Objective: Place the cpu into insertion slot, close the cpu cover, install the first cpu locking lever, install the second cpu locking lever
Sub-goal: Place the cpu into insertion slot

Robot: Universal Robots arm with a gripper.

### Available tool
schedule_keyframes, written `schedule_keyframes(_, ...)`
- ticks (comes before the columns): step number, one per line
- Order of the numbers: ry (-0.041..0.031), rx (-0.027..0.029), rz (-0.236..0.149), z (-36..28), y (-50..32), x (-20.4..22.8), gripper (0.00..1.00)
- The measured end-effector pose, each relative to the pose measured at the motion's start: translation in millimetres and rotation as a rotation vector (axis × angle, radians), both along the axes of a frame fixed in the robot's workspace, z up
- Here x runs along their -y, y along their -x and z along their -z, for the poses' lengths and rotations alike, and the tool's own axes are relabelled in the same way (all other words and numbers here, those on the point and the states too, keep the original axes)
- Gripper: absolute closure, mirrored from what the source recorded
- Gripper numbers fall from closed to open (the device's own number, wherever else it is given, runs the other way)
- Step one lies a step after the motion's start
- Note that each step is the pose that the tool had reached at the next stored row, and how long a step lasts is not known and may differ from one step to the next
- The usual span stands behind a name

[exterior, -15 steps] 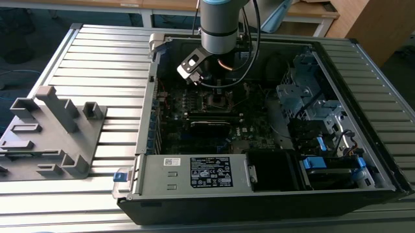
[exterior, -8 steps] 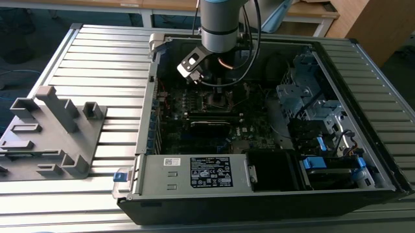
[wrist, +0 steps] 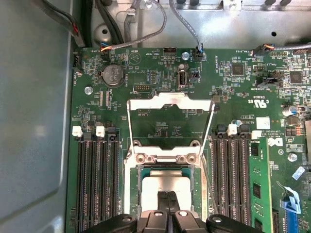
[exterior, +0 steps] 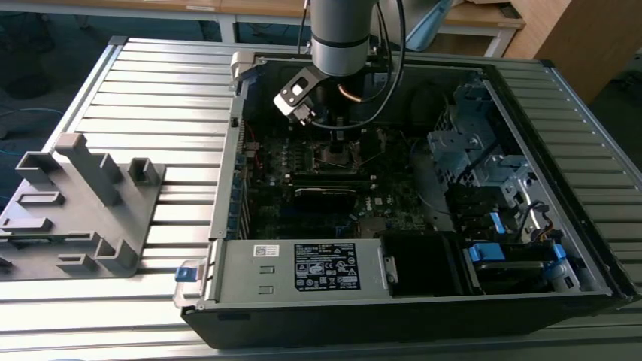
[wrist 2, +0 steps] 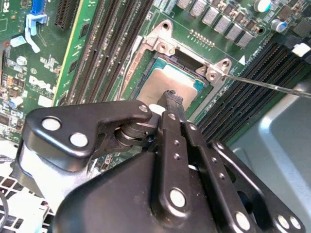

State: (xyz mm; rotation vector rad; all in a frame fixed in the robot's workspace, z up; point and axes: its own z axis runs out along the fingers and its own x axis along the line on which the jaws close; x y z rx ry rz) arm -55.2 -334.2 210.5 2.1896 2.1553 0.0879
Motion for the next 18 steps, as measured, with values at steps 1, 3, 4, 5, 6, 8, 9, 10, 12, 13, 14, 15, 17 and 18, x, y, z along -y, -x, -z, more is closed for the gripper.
schedule_keyframes(1,0.0,0.0,0.0,0.0,0.0,0.0,0.9)
schedule_keyframes(3,0.0001,-0.001,0.0,-0.1,0.0,0.0,0.9)
schedule_keyframes(4,0.0002,-0.0048,0.0,-0.1,0.0,0.0,0.9)
schedule_keyframes(5,0.0003,-0.0081,0.0,-0.1,0.0,0.0,0.9)
schedule_keyframes(6,0.0003,-0.0081,0.0,-0.1,0.0,0.0,0.9)
schedule_keyframes(8,0.0002,-0.0082,0.0,-0.1,0.0,0.0,0.9)
schedule_keyframes(9,0.0002,-0.0082,0.0,-0.1,0.0,0.0,0.9)
schedule_keyframes(10,0.0001,-0.0083,0.0,0.0,0.0,0.0,0.9)
schedule_keyframes(12,0.0002,-0.0083,0.0,-0.4,0.0,0.0,0.9)
schedule_keyframes(13,0.0,-0.0082,0.0,-1.5,0.0,0.0,0.9)
schedule_keyframes(14,0.0001,-0.0083,0.0,-2.5,0.0,0.0,0.9)
schedule_keyframes(15,0.0001,-0.0083,0.0,-2.9,0.0,0.0,0.9)
schedule_keyframes(17,-0.0002,-0.0081,0.0,-2.9,0.0,0.0,0.9)
schedule_keyframes(18,-0.0001,-0.0081,0.0,-2.9,0.0,0.0,0.9)
